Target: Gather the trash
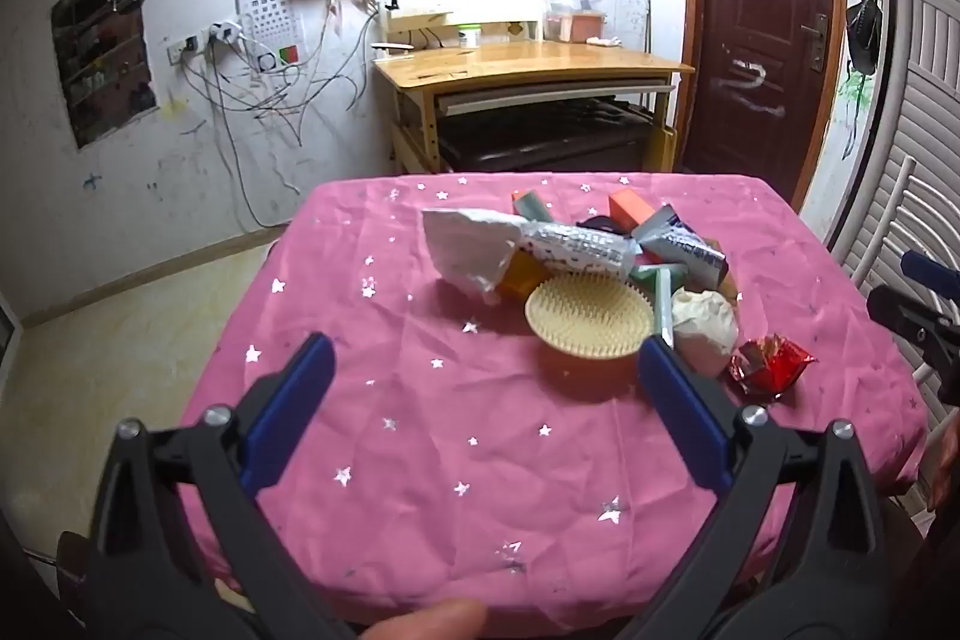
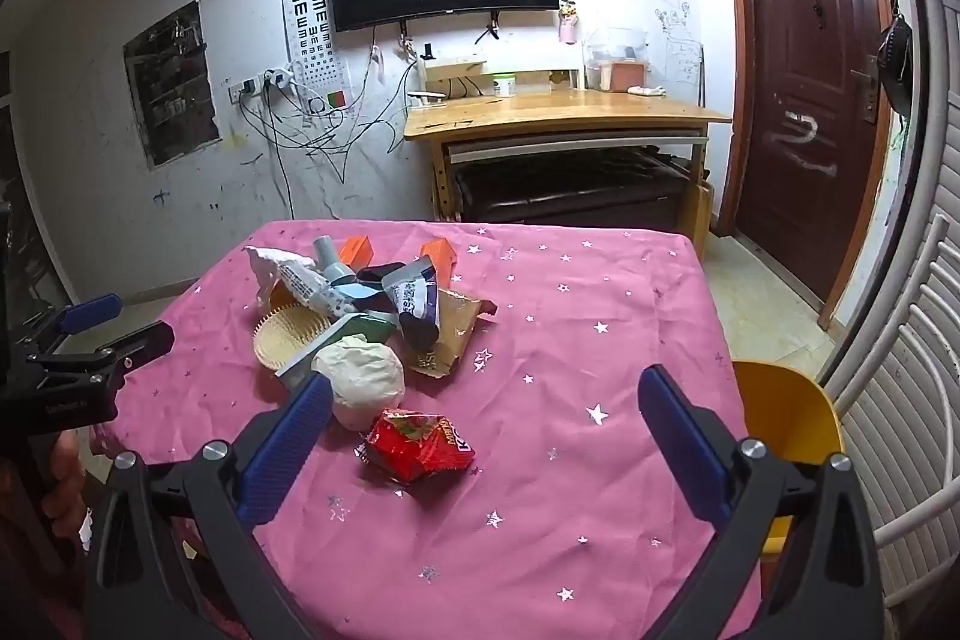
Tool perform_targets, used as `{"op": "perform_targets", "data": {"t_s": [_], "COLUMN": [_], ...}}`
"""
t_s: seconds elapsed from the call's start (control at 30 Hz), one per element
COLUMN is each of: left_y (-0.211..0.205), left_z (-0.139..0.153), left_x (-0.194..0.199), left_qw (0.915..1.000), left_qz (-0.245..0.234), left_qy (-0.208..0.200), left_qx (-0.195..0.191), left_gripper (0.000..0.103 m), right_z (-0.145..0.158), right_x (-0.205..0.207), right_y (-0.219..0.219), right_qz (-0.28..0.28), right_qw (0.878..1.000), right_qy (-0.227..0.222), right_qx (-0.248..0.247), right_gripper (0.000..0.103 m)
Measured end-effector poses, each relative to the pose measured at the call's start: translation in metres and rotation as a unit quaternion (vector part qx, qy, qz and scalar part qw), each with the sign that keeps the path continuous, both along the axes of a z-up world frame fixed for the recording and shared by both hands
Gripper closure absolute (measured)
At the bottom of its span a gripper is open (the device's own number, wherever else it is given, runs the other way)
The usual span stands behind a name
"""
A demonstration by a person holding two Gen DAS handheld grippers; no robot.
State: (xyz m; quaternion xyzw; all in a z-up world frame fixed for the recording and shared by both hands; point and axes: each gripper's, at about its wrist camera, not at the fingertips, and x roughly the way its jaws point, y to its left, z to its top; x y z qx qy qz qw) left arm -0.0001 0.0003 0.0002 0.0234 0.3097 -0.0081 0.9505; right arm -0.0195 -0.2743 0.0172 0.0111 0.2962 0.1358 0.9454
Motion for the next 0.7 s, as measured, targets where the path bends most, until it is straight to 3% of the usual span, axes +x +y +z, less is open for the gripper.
{"op": "perform_targets", "data": {"t_s": [0.7], "left_y": [0.0007], "left_z": [0.0017], "left_x": [-0.0026], "left_qw": [1.0000], "left_qz": [0.004], "left_qy": [0.002], "left_qx": [0.006], "left_gripper": [0.006], "right_z": [0.0012], "right_x": [-0.0010], "right_y": [0.0001], "right_qz": [0.001], "right_qw": [1.000], "right_qy": [-0.005], "right_qx": [0.001], "right_gripper": [0.007]}}
